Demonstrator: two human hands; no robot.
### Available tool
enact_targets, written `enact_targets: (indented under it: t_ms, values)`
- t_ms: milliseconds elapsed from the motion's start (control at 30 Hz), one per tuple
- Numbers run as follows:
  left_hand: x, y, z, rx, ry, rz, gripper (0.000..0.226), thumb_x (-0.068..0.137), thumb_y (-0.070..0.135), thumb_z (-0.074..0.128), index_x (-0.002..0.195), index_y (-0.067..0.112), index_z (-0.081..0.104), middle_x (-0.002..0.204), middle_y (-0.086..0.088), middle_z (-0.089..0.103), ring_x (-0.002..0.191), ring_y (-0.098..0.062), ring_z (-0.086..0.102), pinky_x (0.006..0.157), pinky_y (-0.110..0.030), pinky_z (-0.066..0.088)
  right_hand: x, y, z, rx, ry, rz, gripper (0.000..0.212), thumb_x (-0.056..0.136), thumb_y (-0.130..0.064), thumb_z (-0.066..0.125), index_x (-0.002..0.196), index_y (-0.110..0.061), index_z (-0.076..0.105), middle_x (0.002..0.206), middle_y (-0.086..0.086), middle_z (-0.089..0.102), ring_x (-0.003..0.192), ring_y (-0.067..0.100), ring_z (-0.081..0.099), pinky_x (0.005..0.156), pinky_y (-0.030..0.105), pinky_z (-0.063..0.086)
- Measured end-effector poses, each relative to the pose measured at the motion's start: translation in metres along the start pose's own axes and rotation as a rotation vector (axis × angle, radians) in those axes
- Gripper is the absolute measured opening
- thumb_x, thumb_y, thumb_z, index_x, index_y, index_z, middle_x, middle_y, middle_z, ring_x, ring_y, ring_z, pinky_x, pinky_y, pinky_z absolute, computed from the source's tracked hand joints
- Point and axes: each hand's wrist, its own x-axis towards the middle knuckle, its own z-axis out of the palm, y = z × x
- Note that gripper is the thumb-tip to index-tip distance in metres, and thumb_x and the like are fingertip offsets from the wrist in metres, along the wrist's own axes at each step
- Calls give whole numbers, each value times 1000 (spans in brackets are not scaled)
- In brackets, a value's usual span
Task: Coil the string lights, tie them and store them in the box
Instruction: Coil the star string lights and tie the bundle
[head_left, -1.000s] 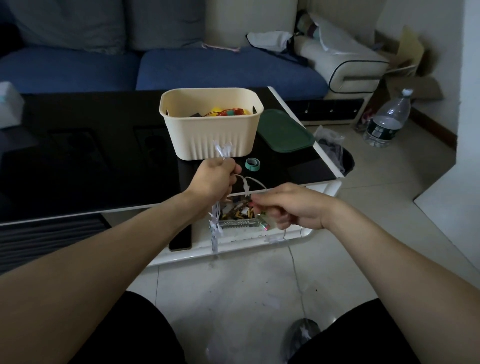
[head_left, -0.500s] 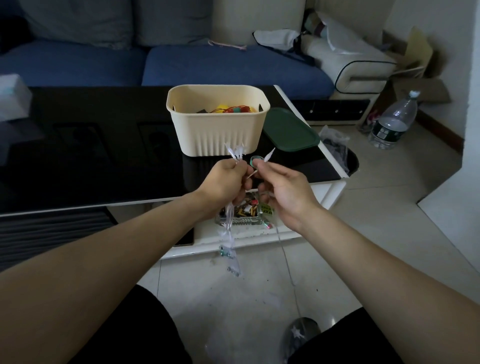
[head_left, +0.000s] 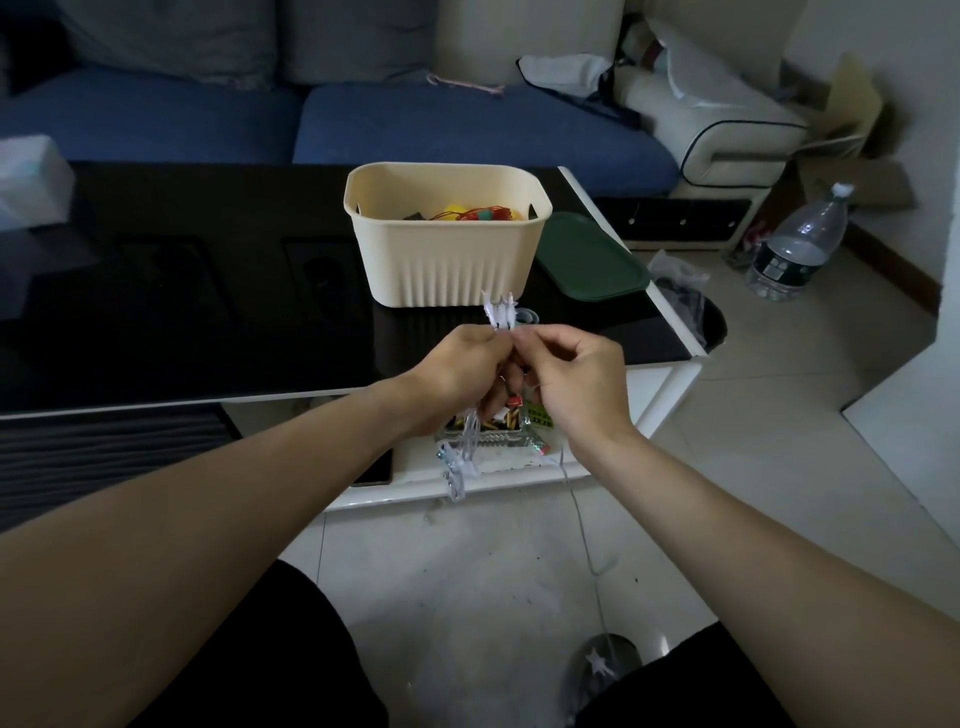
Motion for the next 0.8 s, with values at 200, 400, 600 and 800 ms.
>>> enact_targets:
  t_ms: [200, 400, 600, 800]
  values:
    - [5, -7, -4, -82, 149, -43, 45, 106, 20, 35, 71, 1, 56, 48, -11, 46, 39, -19, 40, 42, -25, 33, 2, 1, 4, -436, -297, -74, 39, 104, -25, 48, 141, -33, 55, 100, 2, 67, 83, 3, 60, 63, 7, 42]
    - [10, -13, -6, -76, 310, -34, 34, 102, 17, 45, 70, 9, 54, 54, -2, 50, 43, -15, 43, 40, -22, 36, -8, -12, -3, -418, -618, 74, 84, 103, -35, 53, 158, -32, -10, 77, 3, 73, 62, 10, 67, 60, 23, 52]
    - [15, 0, -13, -300, 370, -11, 26, 104, 14, 38, 82, 9, 52, 66, -4, 51, 50, -15, 49, 46, -27, 40, 2, -1, -7, -519, -347, 36, 22, 90, -25, 71, 111, -17, 67, 59, -8, 60, 50, -4, 55, 55, 19, 40]
    - [8, 16, -25, -712, 195, 0, 27, 106, 15, 26, 86, 11, 42, 66, -6, 66, 77, -28, 71, 82, -37, 57, 14, 10, -22, -498, -136, -56, 17, 91, -18, 71, 108, -15, 72, 88, -8, 66, 69, -6, 57, 64, 2, 40]
